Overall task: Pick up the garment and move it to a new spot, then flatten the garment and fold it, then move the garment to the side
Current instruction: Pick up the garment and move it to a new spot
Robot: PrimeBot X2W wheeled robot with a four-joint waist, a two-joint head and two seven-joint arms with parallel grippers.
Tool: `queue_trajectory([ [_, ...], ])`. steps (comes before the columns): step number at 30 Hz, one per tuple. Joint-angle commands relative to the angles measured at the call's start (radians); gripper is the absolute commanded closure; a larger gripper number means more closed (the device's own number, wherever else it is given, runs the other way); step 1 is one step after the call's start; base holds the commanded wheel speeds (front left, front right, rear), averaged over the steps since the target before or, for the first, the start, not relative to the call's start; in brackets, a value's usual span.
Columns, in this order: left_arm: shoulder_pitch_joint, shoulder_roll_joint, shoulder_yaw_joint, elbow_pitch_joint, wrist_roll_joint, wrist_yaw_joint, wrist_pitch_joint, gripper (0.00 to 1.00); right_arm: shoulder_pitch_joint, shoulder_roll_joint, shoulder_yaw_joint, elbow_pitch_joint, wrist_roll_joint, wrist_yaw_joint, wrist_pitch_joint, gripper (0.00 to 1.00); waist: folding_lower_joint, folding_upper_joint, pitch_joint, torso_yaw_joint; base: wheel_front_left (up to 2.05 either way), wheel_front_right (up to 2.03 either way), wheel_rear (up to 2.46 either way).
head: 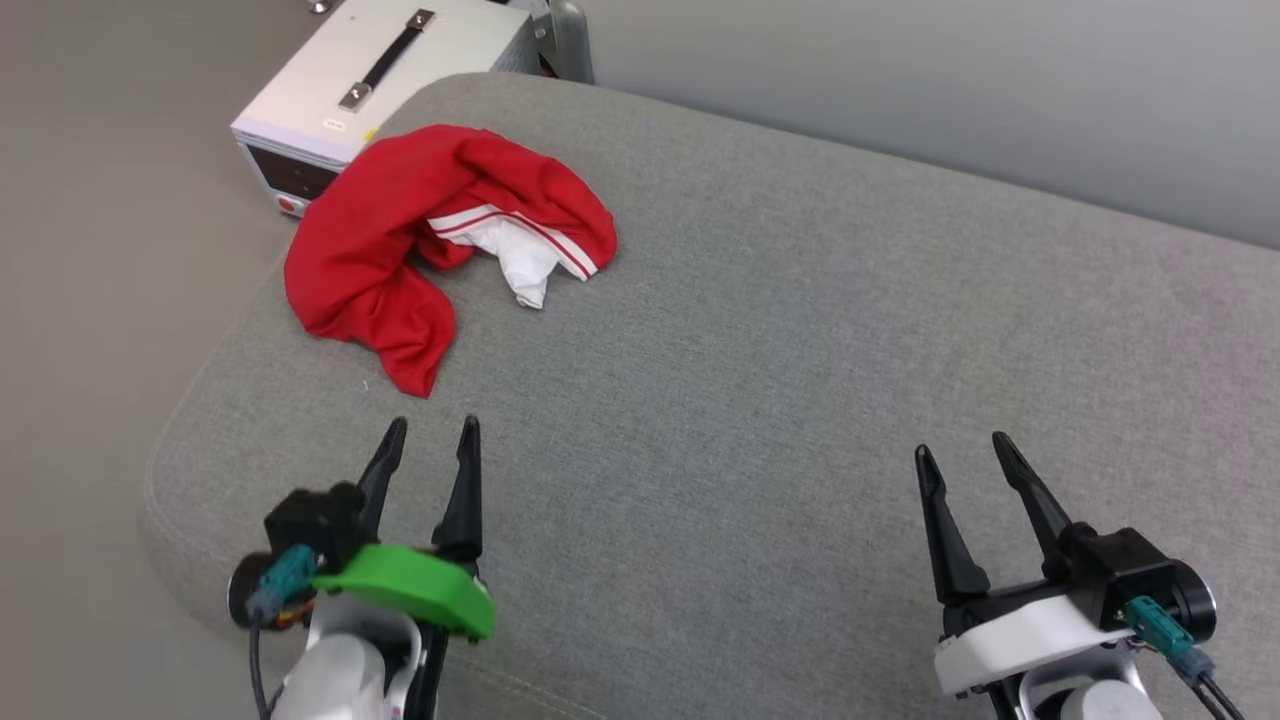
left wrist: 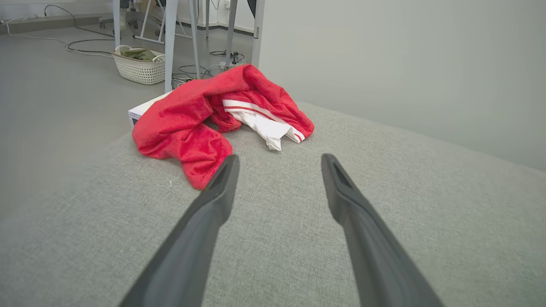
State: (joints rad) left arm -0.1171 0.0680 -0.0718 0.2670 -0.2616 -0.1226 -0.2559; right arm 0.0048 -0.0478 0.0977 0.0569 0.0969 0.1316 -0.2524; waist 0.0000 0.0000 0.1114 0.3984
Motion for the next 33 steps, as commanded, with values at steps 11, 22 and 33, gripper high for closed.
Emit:
queue_trajectory([
  [11, -0.517, 0.281, -0.161, 0.161, -0.197, -0.008, 0.350, 0.00, -0.113, -0.026, 0.005, -0.054, -0.044, -0.001, -0.009, 0.00, 0.0000, 0.0000, 0.294, -0.160, 0.00, 0.00, 0.00],
  [22, -0.845, 0.593, -0.305, 0.296, -0.290, -0.008, 0.634, 0.00, -0.195, -0.028, 0.039, -0.099, -0.045, -0.001, -0.009, 0.00, 0.0000, 0.0000, 0.464, -0.276, 0.00, 0.00, 0.00],
  [33, -0.933, 0.670, -0.367, 0.441, -0.397, -0.008, 0.765, 0.00, -0.228, -0.025, 0.054, -0.102, -0.040, -0.001, -0.009, 0.00, 0.0000, 0.0000, 0.531, -0.321, 0.00, 0.00, 0.00],
])
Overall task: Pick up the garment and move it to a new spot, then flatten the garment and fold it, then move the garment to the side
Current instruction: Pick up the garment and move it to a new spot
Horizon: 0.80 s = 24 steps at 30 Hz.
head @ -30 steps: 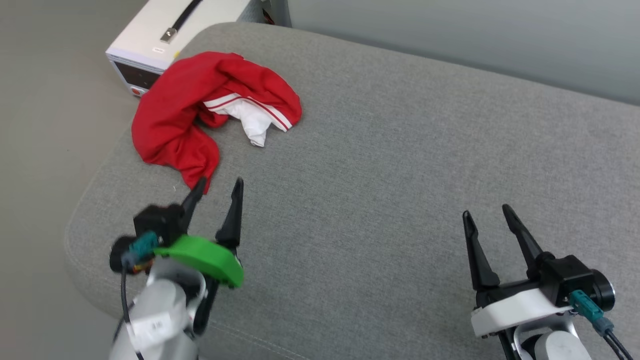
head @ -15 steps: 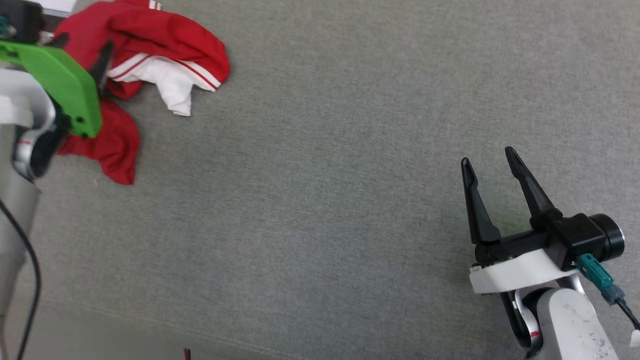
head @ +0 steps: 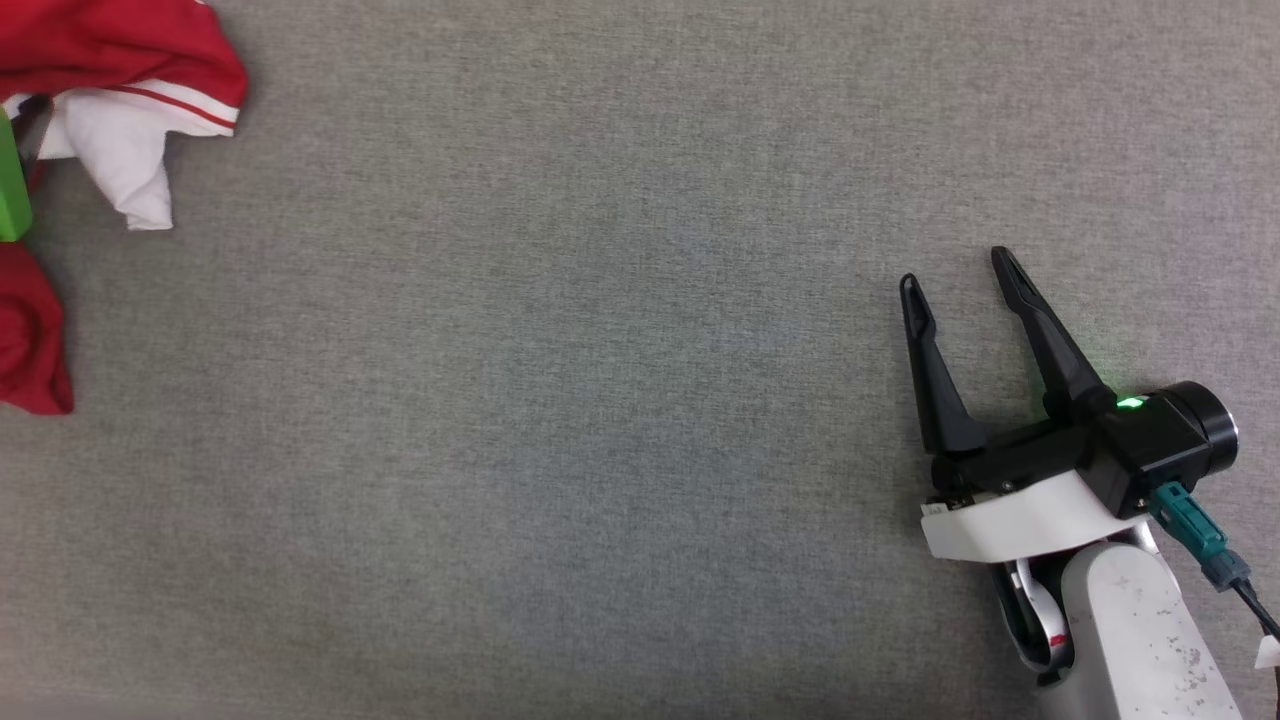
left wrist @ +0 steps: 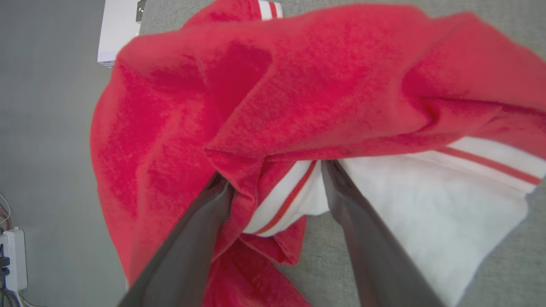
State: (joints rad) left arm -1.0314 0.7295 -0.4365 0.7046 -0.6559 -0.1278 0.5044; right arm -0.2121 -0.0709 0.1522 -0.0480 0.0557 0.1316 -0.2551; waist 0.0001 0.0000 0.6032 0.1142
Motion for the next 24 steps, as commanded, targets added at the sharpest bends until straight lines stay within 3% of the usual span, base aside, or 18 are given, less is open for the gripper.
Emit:
queue_trajectory([
  [1, -0.021, 0.010, -0.005, 0.015, -0.012, -0.003, 0.009, 0.00, -0.012, -0.003, 0.001, 0.002, 0.001, -0.001, -0.007, 0.00, -0.0001, 0.0000, 0.044, -0.040, 0.00, 0.00, 0.00],
  [5, -0.019, -0.002, -0.010, 0.052, -0.065, -0.003, 0.034, 0.00, -0.014, -0.007, -0.001, 0.001, -0.002, -0.001, -0.007, 0.00, -0.0001, 0.0000, 0.055, -0.046, 0.00, 0.00, 0.00],
  [6, -0.015, -0.009, -0.011, 0.059, -0.083, -0.003, 0.045, 0.10, -0.014, -0.008, -0.002, 0.001, -0.003, -0.001, -0.007, 0.00, -0.0001, 0.0000, 0.055, -0.046, 0.00, 0.00, 0.00],
  [7, -0.009, -0.016, -0.014, 0.063, -0.103, -0.003, 0.053, 1.00, -0.012, -0.008, -0.004, 0.002, -0.004, -0.001, -0.007, 0.00, -0.0001, 0.0000, 0.055, -0.047, 0.00, 0.00, 0.00],
  [10, 0.006, -0.025, -0.019, 0.059, -0.146, -0.003, 0.045, 1.00, -0.008, -0.008, -0.008, 0.008, -0.007, -0.001, -0.007, 0.00, -0.0001, 0.0000, 0.044, -0.045, 0.00, 0.00, 0.00],
  [24, 0.078, -0.043, -0.001, -0.007, -0.195, -0.003, -0.284, 1.00, 0.048, 0.004, -0.033, 0.058, 0.006, -0.001, -0.007, 0.00, -0.0001, 0.0000, -0.192, -0.045, 0.00, 0.00, 0.00],
])
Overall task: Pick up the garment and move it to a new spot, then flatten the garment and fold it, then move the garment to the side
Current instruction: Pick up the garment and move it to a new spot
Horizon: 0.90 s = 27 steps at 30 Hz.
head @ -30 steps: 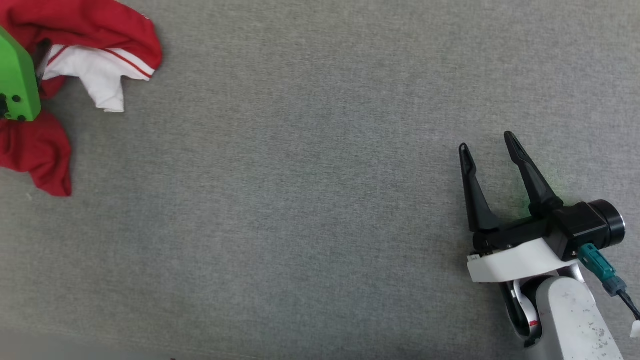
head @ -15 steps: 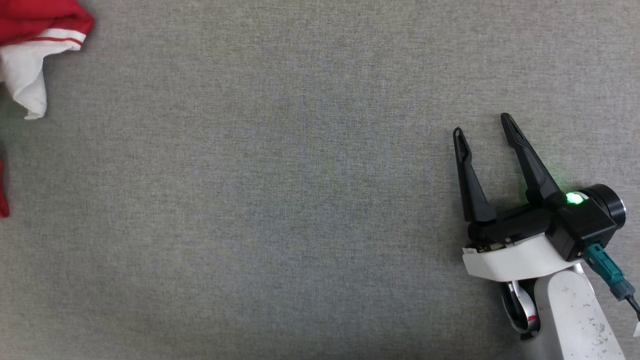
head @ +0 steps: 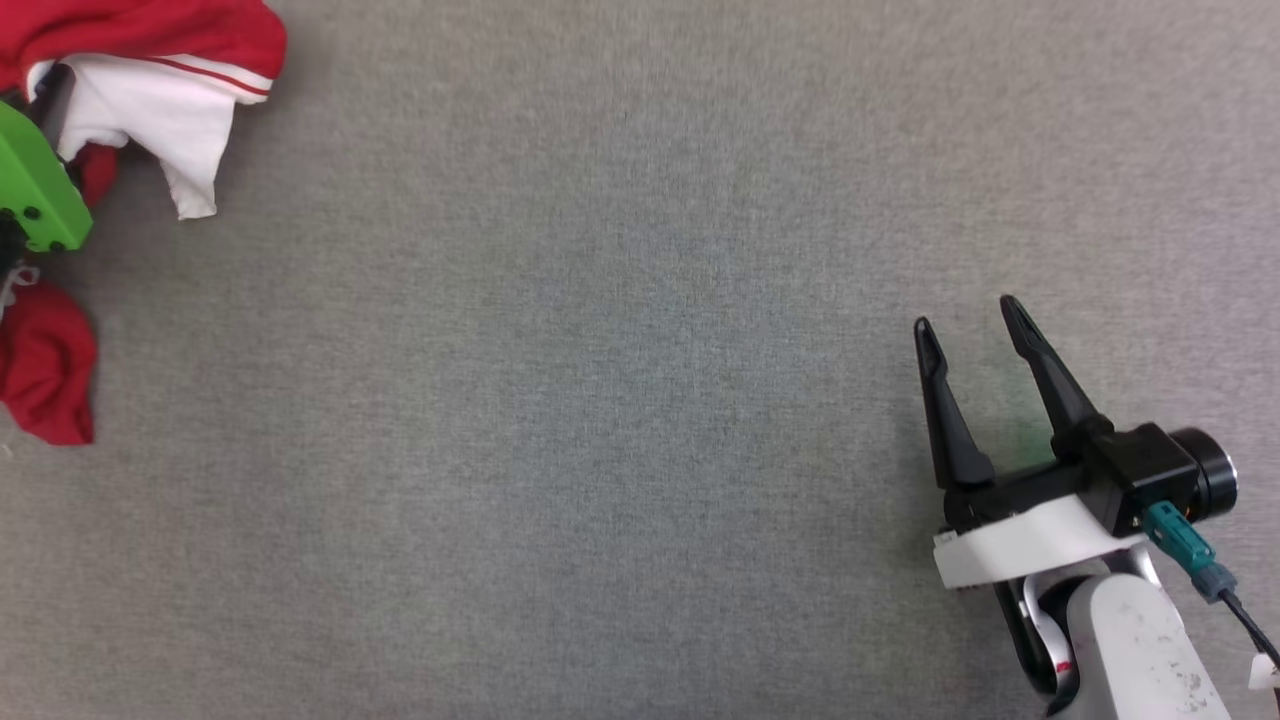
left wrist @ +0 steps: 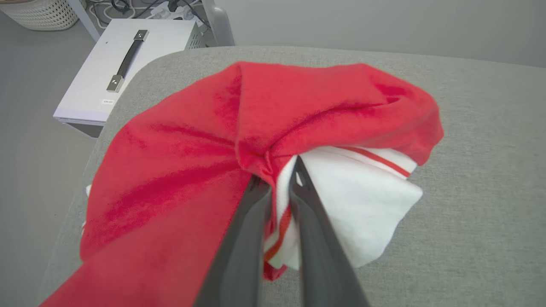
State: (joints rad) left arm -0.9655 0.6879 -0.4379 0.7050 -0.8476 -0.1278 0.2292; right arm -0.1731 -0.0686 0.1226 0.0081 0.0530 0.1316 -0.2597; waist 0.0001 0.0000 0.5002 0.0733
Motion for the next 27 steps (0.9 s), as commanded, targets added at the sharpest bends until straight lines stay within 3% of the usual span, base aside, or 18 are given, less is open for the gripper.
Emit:
queue_trajectory([
  [1, 0.019, -0.003, 0.000, -0.018, -0.005, -0.003, -0.021, 1.00, 0.016, 0.003, -0.006, 0.006, 0.010, -0.001, -0.002, 0.00, -0.0001, 0.0000, -0.109, -0.006, 0.00, 0.00, 0.00],
  [8, 0.067, -0.014, -0.017, -0.149, 0.017, 0.008, -0.091, 1.00, 0.069, 0.013, -0.037, 0.030, 0.025, -0.001, -0.002, 0.00, -0.0001, 0.0000, -0.250, -0.031, 0.00, 0.00, 0.00],
  [15, 0.098, -0.046, -0.041, -0.336, 0.043, 0.047, -0.121, 1.00, 0.108, 0.017, -0.063, 0.036, 0.038, -0.001, -0.002, 0.00, -0.0001, 0.0000, -0.333, -0.074, 0.00, 0.00, 0.00],
  [21, 0.087, -0.099, -0.065, -0.454, 0.056, 0.084, -0.120, 1.00, 0.118, 0.018, -0.087, 0.032, 0.060, -0.001, -0.002, 0.00, -0.0001, 0.0000, -0.362, -0.130, 0.00, 0.00, 0.00],
  [27, 0.029, -0.193, -0.121, -0.491, 0.085, 0.094, -0.116, 1.00, 0.119, 0.018, -0.100, 0.025, 0.086, -0.001, -0.002, 0.00, -0.0001, 0.0000, -0.353, -0.196, 0.00, 0.00, 0.00],
])
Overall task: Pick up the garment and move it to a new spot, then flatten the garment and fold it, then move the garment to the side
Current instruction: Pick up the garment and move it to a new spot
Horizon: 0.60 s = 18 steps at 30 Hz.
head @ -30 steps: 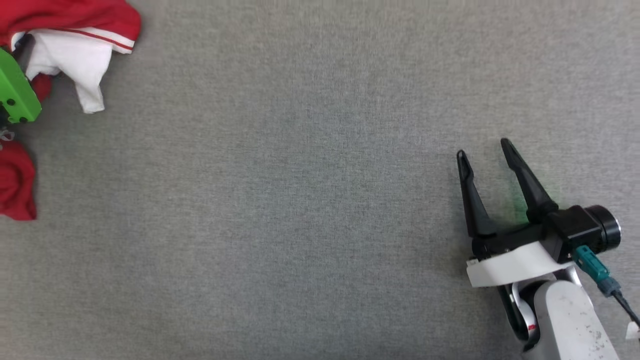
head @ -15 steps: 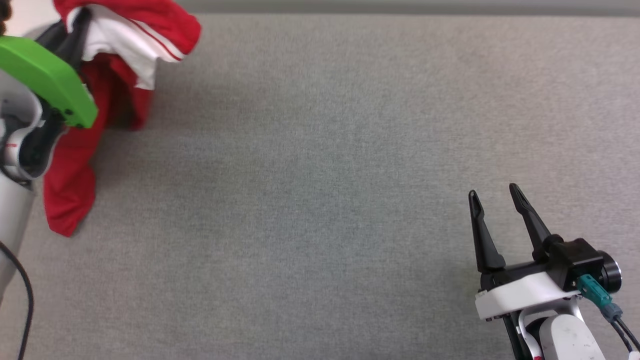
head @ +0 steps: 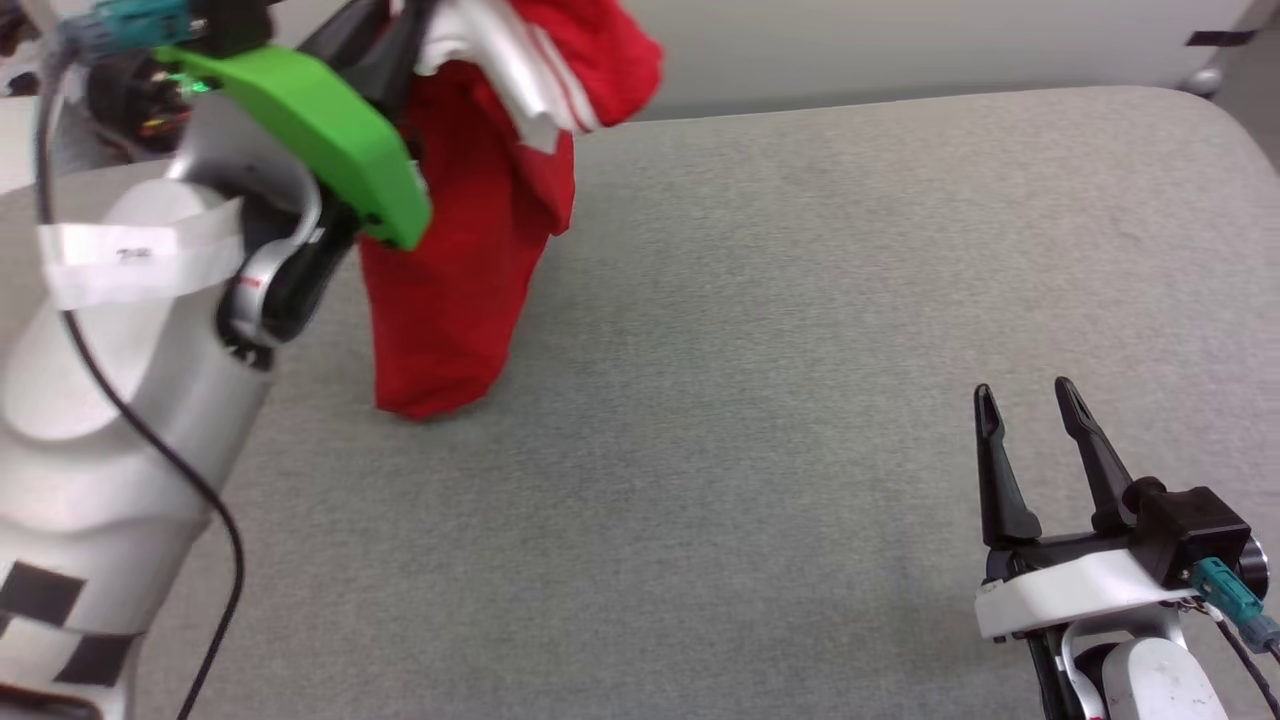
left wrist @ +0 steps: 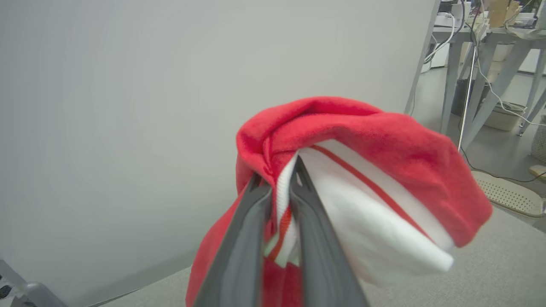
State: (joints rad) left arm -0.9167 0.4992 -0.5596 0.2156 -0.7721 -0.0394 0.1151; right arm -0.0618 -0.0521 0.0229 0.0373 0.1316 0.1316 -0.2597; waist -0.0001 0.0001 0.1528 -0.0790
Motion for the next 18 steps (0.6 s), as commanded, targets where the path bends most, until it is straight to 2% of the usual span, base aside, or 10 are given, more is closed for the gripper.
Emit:
queue_trajectory([
  [1, -0.034, -0.023, -0.013, 0.009, 0.015, 0.005, 0.002, 1.00, 0.006, 0.002, 0.002, -0.005, 0.011, -0.001, -0.002, 0.00, 0.0001, -0.0001, -0.001, -0.055, 0.00, 0.00, 0.00],
  [8, -0.088, -0.153, -0.094, 0.106, 0.032, -0.012, 0.010, 1.00, -0.003, 0.002, 0.012, -0.007, 0.038, -0.001, -0.002, 0.00, 0.0001, -0.0001, 0.047, -0.129, 0.00, 0.00, 0.00],
  [18, -0.076, -0.321, -0.174, 0.350, 0.074, 0.022, -0.071, 1.00, -0.040, 0.002, 0.059, -0.001, 0.086, -0.001, -0.002, 0.00, 0.0001, -0.0001, 0.140, -0.221, 0.00, 0.00, 0.00],
])
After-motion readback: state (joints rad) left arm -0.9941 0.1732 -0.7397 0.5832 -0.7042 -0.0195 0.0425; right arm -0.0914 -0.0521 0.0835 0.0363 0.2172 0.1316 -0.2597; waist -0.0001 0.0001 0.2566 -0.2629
